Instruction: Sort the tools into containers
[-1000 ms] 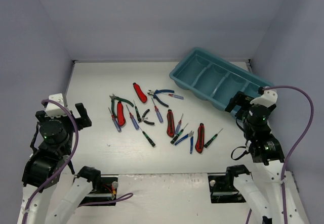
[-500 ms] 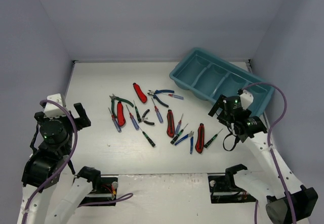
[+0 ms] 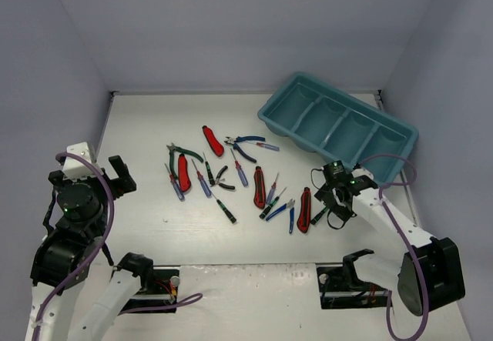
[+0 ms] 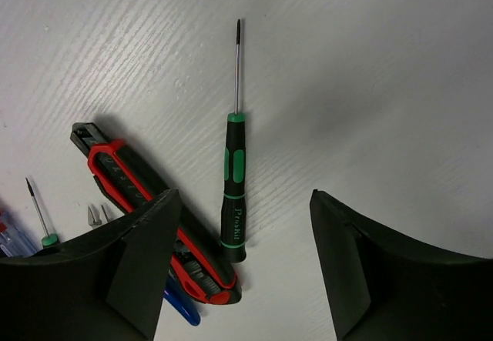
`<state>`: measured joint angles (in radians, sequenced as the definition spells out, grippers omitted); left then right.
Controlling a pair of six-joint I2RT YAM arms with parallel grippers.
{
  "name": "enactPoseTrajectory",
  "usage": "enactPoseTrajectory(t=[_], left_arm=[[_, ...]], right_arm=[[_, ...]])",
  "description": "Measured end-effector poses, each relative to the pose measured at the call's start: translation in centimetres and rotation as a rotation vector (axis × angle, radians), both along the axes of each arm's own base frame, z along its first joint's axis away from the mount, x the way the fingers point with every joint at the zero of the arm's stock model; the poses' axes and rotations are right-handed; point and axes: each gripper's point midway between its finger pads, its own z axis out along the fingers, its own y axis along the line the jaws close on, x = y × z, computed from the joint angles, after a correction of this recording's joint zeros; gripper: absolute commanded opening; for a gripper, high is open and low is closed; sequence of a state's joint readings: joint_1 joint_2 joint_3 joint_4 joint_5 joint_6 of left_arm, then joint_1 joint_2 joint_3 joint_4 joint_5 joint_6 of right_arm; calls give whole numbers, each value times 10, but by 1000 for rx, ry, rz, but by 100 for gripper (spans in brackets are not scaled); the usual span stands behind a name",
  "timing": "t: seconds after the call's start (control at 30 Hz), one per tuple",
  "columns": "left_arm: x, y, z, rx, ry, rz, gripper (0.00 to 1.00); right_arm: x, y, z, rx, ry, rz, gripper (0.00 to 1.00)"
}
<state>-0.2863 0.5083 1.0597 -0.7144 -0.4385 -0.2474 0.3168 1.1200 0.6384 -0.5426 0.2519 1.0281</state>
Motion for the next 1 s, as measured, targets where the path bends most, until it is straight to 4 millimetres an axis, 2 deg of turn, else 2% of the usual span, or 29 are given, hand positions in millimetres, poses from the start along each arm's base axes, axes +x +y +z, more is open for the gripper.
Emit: enactPoseTrajectory(t=[0.17, 0.3, 0.4, 0.5, 0.57, 0.6, 0.7, 0.9, 1.0], left_arm=[[0, 0, 1, -1, -2, -1, 92], [-2, 0, 1, -2, -8, -2, 92], [-3, 1, 2, -4, -14, -1, 92], [-4, 1, 3, -5, -16, -2, 92], [-4, 1, 3, -6, -16, -4, 92], [-4, 0, 3, -6, -16, -4, 92], [-4, 0, 2, -6, -15, -7, 92], [-4, -1, 2, -8, -15, -14, 92], [-4, -2, 2, -9, -14, -17, 92]], right_arm=[[-5, 5, -23, 30, 39, -24, 53], [-15, 6, -42, 41, 81, -35, 49], [-10, 8, -41, 50, 63, -39, 40], [-7, 9, -41, 56, 52, -46, 25], [-6, 9, -42, 57, 48, -49, 20], [-5, 9, -42, 57, 47, -49, 12], [-4, 10, -42, 57, 46, -49, 1], [-3, 9, -39, 46, 47, -24, 0], [9, 8, -16, 22, 16, 18, 0]])
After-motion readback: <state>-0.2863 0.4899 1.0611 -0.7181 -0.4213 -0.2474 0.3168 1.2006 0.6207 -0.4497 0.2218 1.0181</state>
